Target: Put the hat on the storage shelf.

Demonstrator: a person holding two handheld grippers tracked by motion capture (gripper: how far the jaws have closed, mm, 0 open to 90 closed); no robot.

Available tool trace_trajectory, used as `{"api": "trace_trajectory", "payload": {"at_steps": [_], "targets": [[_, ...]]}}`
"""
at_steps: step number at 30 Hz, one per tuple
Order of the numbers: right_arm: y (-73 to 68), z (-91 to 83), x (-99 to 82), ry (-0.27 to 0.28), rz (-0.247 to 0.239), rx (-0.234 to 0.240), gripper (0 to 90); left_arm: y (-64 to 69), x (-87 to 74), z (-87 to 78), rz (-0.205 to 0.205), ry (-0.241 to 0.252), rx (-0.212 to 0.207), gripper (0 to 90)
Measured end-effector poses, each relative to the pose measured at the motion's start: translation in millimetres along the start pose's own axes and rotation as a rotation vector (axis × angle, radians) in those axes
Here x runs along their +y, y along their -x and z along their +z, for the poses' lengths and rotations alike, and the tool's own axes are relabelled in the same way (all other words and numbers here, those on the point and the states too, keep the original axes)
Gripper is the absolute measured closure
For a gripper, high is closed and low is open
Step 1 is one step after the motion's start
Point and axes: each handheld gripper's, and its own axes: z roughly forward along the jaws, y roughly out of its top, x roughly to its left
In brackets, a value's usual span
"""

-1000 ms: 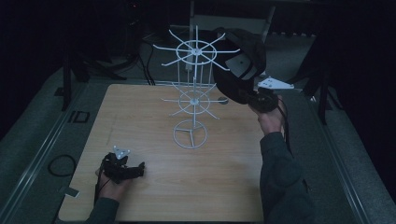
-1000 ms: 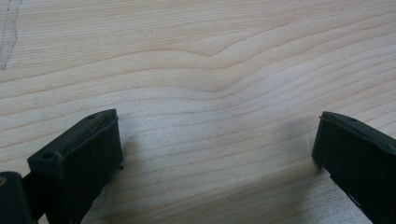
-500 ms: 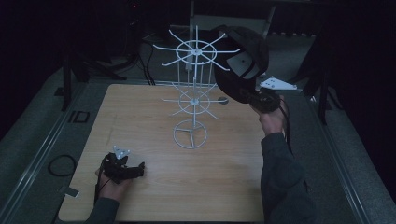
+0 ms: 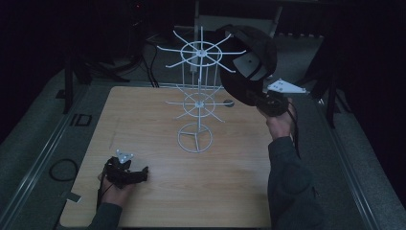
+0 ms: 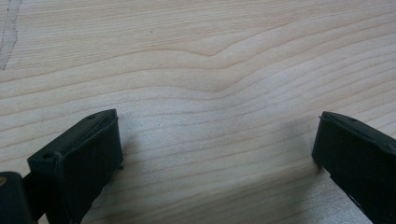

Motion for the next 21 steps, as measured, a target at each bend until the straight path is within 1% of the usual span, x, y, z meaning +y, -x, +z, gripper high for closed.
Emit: {"api": "trace_trajectory", "payload": {"at_steps": [21], "targets": [[-4.5,-3.2,1.3,0.020,-0.014,-0.001,86.6,0.0,0.0,0.0,-0.001,0.001,0.000,1.5]]}}
